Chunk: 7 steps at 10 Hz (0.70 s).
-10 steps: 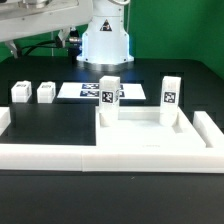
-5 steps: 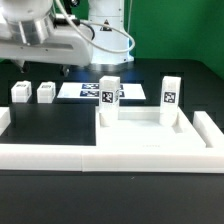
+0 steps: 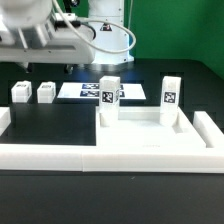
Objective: Assemble square table
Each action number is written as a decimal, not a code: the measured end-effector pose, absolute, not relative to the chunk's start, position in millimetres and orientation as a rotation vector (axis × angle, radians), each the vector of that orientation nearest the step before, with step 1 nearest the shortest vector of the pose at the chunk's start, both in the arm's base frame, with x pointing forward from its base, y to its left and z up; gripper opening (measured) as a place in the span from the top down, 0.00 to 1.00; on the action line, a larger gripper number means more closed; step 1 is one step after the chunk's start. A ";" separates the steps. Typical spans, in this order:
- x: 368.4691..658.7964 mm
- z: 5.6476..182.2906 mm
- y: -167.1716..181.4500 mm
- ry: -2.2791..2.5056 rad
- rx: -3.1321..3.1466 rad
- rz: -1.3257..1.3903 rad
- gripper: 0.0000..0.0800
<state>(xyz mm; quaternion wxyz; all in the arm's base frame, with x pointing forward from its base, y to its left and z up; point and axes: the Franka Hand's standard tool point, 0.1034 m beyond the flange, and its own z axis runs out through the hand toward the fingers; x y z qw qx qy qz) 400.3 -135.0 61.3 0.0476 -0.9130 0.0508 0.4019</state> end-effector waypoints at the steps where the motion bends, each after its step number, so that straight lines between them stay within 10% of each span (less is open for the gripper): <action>1: 397.0 57.5 -132.0 0.124 -2.753 1.278 0.19; 7: 390.9 51.3 -130.7 0.007 -2.700 1.348 0.19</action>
Offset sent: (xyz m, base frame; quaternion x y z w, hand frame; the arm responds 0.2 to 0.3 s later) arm 0.0000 0.0000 0.0000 0.0000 0.0000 0.0000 1.0000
